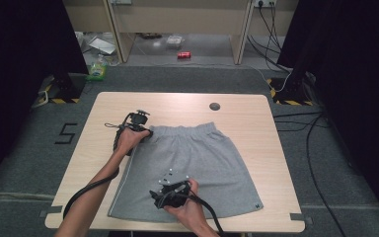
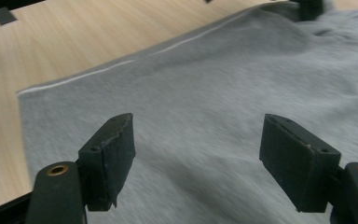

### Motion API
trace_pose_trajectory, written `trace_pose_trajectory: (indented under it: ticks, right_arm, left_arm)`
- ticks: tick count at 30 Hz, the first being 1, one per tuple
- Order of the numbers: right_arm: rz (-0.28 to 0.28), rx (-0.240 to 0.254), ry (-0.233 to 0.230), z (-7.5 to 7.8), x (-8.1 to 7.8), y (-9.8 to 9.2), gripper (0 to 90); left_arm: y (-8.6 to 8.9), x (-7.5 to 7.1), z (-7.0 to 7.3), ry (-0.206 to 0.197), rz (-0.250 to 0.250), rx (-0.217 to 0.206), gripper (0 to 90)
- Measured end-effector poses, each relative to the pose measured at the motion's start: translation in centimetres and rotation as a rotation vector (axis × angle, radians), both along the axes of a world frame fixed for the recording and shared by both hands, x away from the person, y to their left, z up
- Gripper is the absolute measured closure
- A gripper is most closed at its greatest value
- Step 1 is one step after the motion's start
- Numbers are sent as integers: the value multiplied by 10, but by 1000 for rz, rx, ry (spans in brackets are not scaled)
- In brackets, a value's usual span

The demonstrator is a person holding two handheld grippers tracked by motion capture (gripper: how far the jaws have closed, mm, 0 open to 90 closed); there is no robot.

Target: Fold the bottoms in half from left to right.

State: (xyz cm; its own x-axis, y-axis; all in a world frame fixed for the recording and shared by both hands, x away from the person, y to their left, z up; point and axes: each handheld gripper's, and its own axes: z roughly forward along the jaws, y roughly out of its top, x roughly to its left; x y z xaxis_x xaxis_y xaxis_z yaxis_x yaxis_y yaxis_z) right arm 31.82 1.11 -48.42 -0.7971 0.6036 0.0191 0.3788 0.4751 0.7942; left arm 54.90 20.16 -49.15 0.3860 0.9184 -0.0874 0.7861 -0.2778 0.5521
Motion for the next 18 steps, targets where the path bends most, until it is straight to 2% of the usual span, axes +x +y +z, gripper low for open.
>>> trace_pose_trajectory:
  ticks: [3, 12, 18]
  right_arm:
    - [32, -2, 13, -2, -3, 16, 279]
    - [49, 14, 39, -5, -9, 42, 298]
    - [92, 13, 49, -9, -17, 66, 308]
  left_arm:
    - [0, 0, 0, 2, 0, -2, 761]
    - [1, 0, 0, -1, -7, 1, 760]
    - [0, 0, 0, -6, -12, 11, 760]
